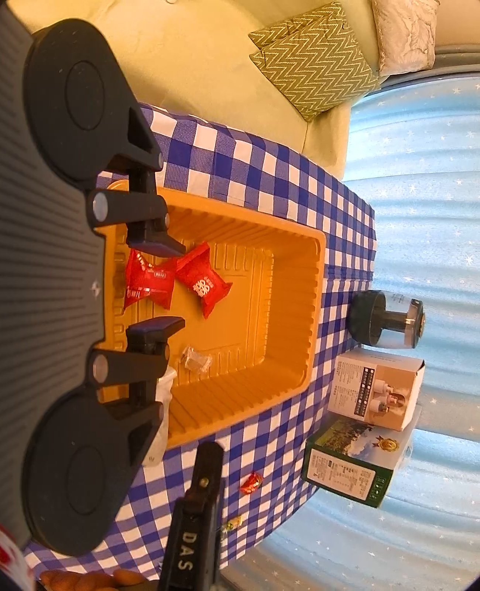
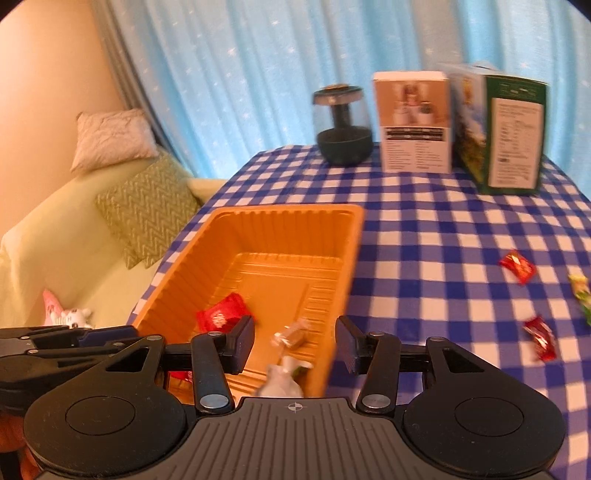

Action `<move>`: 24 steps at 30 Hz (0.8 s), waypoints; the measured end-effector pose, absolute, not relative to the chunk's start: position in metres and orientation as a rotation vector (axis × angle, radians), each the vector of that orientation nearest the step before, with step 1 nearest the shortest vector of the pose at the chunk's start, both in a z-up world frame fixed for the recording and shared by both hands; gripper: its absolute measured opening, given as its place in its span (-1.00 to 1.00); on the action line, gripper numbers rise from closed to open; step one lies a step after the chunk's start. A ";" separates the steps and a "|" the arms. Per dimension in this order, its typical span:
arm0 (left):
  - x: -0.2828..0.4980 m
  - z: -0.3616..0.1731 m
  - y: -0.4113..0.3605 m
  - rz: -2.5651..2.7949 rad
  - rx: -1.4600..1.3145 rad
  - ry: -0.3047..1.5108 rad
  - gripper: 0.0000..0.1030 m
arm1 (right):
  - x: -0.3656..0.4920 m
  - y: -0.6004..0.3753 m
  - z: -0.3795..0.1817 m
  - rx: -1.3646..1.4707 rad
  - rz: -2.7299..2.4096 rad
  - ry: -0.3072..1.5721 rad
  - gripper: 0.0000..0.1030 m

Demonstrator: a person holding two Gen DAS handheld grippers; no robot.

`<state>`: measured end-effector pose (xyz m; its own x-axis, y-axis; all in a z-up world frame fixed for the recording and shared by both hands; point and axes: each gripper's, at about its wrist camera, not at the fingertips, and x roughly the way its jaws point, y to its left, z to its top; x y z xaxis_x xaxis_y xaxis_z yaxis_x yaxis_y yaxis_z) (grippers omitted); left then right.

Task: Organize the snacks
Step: 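Withdraw both open tools from the tray toward the remaining snacks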

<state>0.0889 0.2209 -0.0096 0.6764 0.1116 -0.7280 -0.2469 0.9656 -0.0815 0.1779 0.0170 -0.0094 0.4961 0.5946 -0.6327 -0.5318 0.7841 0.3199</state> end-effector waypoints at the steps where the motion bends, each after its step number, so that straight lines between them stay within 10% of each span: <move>1: 0.087 -0.007 0.218 0.201 -0.179 0.800 -0.40 | 0.175 0.010 -0.009 0.093 0.670 0.803 -0.05; 24: 0.042 0.029 0.106 0.094 -0.215 0.745 -0.11 | 0.101 -0.167 0.008 0.184 0.400 0.802 0.08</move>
